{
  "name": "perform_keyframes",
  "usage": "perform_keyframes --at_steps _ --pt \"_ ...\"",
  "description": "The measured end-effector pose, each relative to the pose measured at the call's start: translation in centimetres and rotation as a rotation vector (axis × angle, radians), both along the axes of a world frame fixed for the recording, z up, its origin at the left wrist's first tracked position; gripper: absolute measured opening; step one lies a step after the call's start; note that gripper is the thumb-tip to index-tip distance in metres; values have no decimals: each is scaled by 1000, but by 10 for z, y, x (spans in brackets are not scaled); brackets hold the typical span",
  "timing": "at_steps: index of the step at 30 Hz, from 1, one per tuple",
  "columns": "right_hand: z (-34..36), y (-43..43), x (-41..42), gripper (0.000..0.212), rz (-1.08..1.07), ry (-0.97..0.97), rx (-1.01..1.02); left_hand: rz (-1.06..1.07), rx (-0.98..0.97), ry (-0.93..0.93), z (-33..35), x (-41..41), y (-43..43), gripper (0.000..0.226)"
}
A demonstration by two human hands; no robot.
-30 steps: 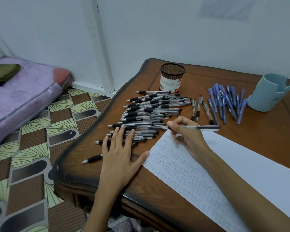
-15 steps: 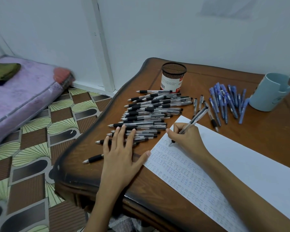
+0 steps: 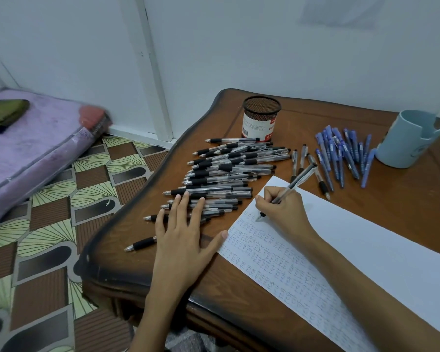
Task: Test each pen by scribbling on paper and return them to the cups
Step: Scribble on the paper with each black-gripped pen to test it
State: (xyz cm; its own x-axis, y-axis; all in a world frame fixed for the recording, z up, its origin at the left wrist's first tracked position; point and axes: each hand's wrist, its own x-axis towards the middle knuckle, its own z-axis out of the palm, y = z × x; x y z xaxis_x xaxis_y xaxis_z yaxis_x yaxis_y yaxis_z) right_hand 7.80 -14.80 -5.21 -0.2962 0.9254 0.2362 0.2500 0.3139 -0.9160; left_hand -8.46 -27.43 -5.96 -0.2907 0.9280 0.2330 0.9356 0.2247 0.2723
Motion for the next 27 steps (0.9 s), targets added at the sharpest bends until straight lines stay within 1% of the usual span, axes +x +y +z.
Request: perform_keyframes --at_steps 6,13,18,23,27 --pt "0 0 -1 45 4 -25 -5 -3 9 -4 -1 0 0 93" --pt "0 0 0 38 -2 -23 2 -10 11 -9 -1 0 0 91" --pt "-2 0 0 42 -23 -15 13 -12 21 -8 1 1 0 94" --pt "-3 1 0 47 -23 3 -7 -13 -38 16 0 0 1 88" --pt "-1 -2 0 45 -9 -43 -15 -6 -92 35 -1 0 2 81"
